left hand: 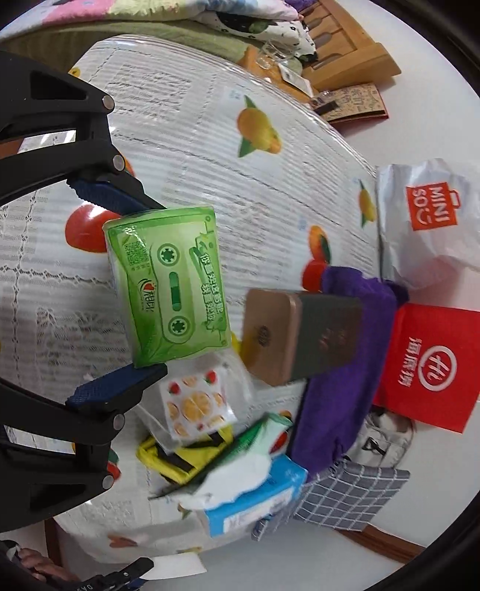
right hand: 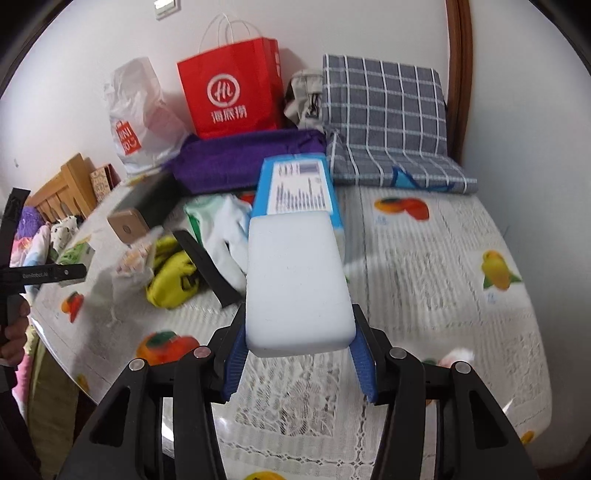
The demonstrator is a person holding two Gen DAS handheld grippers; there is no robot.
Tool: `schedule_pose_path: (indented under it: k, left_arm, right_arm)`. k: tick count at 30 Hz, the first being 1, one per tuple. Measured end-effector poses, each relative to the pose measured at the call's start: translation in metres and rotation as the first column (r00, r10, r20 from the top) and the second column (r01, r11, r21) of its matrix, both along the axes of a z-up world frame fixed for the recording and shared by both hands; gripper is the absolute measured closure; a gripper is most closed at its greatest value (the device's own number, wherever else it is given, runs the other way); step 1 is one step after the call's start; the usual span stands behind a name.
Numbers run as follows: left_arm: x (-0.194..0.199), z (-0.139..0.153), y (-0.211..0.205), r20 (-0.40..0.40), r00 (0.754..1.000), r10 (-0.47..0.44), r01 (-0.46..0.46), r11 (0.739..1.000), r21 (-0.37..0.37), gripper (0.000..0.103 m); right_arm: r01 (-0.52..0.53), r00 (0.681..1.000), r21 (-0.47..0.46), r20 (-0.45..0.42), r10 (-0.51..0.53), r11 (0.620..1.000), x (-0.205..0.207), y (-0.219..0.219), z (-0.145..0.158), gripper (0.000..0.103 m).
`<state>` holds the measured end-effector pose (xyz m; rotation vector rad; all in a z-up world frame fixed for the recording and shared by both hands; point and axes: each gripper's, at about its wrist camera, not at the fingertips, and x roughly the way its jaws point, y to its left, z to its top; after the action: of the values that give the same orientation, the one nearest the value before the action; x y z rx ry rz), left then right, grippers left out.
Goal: Organize soft objects
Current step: 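Carry the green pack with the left gripper while the right gripper carries the sponge toward the purple towel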
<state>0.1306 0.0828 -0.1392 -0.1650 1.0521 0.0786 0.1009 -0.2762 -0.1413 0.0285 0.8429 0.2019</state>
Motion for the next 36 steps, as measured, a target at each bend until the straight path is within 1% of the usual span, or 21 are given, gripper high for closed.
schedule_pose_path:
  k: [8, 10, 12, 17, 19, 22, 24, 26, 29, 31, 33, 36]
  left_arm:
    - [0.012, 0.033, -0.007, 0.075, 0.996, -0.04, 0.038, 0.999, 0.023, 0.029]
    - [0.017, 0.043, -0.007, 0.09, 0.995, -0.044, 0.044, 0.999, 0.004, 0.029]
    - [0.024, 0.049, -0.004, 0.098, 0.994, -0.044, 0.046, 0.999, -0.02, 0.029]
    - [0.046, 0.065, -0.004, 0.11, 0.993, -0.045, 0.047, 0.999, -0.02, 0.029]
    - [0.056, 0.071, -0.004, 0.112, 0.993, -0.047, 0.05, 0.998, -0.029, 0.029]
    - [0.073, 0.081, -0.007, 0.132, 0.989, -0.064, 0.066, 0.998, -0.015, 0.029]
    - [0.082, 0.085, -0.008, 0.138, 0.987, -0.077, 0.081, 0.996, -0.021, 0.029]
    - [0.092, 0.088, -0.01, 0.145, 0.985, -0.092, 0.097, 0.995, -0.024, 0.029]
    - [0.107, 0.09, -0.014, 0.149, 0.984, -0.099, 0.101, 0.995, -0.009, 0.028]
    - [0.117, 0.091, -0.013, 0.155, 0.983, -0.102, 0.105, 0.994, -0.014, 0.028]
    - [0.129, 0.091, -0.011, 0.16, 0.983, -0.093, 0.097, 0.995, -0.022, 0.028]
    - [0.147, 0.093, -0.011, 0.154, 0.985, -0.08, 0.083, 0.996, -0.012, 0.028]
  right_arm:
    - [-0.018, 0.999, -0.015, 0.039, 0.019, 1.0, 0.023, 0.007, 0.036, 0.053]
    - [-0.026, 0.999, -0.001, 0.043, 0.026, 1.0, 0.033, 0.01, 0.044, 0.053]
    - [-0.009, 0.999, 0.007, 0.033, 0.009, 1.0, 0.044, 0.014, 0.048, 0.052]
    - [-0.011, 0.999, 0.0, 0.039, 0.011, 1.0, 0.069, 0.026, 0.061, 0.052]
    - [-0.022, 0.999, 0.01, 0.046, 0.021, 1.0, 0.077, 0.029, 0.066, 0.052]
    - [-0.018, 0.999, 0.043, 0.044, 0.017, 0.999, 0.094, 0.033, 0.071, 0.052]
    - [-0.006, 0.999, 0.085, 0.037, 0.003, 0.996, 0.107, 0.034, 0.072, 0.052]
    - [-0.007, 0.999, 0.1, 0.037, 0.003, 0.995, 0.118, 0.035, 0.072, 0.052]
    - [-0.007, 1.0, 0.087, 0.028, 0.004, 0.996, 0.136, 0.04, 0.073, 0.052]
    - [-0.008, 1.0, 0.092, 0.03, 0.005, 0.996, 0.146, 0.042, 0.074, 0.052]
    - [-0.005, 0.999, 0.093, 0.036, 0.001, 0.996, 0.156, 0.043, 0.076, 0.052]
    - [-0.005, 0.999, 0.082, 0.045, 0.001, 0.997, 0.176, 0.048, 0.077, 0.052]
